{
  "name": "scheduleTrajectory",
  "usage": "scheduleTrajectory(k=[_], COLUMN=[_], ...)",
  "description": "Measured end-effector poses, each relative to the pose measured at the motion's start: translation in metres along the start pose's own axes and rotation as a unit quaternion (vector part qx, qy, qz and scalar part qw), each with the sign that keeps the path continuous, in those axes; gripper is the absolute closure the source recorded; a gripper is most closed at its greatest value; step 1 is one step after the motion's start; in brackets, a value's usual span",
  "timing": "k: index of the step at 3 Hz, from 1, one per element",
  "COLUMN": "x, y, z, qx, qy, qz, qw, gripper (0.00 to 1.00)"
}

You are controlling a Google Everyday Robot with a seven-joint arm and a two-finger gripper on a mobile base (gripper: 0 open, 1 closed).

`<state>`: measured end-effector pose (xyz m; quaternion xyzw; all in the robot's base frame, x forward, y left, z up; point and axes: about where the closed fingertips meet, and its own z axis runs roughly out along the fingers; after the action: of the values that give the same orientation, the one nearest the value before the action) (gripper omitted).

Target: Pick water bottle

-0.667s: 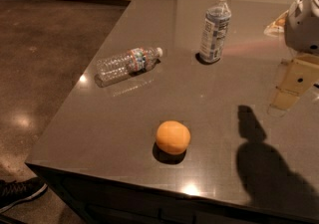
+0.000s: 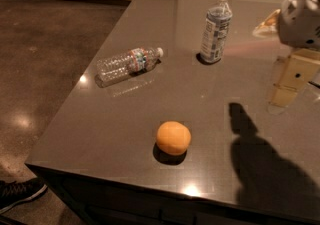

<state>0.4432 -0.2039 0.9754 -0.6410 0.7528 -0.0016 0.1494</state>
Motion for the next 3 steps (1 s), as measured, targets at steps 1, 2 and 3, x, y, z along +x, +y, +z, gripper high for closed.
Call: scheduleTrajectory(k=[1, 2, 3], x=[-0.033, -0.069, -0.105], y=[-0.011, -0.026, -0.044], z=[0.021, 0.047, 0.068], qx=[-0.028, -0.035, -0.033], qy=[0.005, 0.016, 0.024], qz=[-0.06, -0.106, -0.141], qw=[0.9978, 0.9936, 0.9892], gripper=[0.0, 0.0, 0.0])
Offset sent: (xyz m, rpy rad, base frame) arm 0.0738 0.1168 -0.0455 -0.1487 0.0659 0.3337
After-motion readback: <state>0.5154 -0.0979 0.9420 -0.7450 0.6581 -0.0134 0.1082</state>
